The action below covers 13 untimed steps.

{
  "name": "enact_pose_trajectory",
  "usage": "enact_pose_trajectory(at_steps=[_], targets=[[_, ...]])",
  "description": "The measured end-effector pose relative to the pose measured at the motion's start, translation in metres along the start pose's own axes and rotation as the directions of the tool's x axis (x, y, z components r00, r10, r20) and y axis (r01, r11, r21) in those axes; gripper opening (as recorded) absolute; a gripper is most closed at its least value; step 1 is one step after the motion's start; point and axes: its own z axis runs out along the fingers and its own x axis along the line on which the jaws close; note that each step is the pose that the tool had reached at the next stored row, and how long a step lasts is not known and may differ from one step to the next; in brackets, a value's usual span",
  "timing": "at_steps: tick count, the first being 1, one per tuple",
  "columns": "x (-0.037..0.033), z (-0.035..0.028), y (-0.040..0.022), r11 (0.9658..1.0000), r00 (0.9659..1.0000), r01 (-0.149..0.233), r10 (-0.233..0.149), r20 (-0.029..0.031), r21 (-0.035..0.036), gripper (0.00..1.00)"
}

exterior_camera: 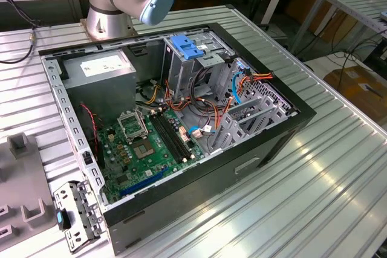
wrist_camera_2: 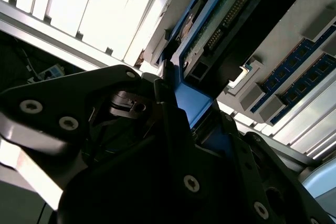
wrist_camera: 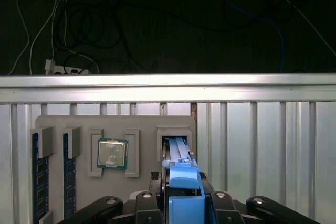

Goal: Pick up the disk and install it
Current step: 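Pick up the disk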

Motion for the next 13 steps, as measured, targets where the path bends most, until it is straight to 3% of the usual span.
enact_pose_trajectory(at_steps=[5, 13], targets=[[0.0, -0.0004, 0.0, 1.0, 1.0, 0.0, 0.0, 0.0002, 0.0004, 0.37], [0.0, -0.0087, 0.0, 1.0, 1.0, 0.0, 0.0, 0.0, 0.0001, 0.37]])
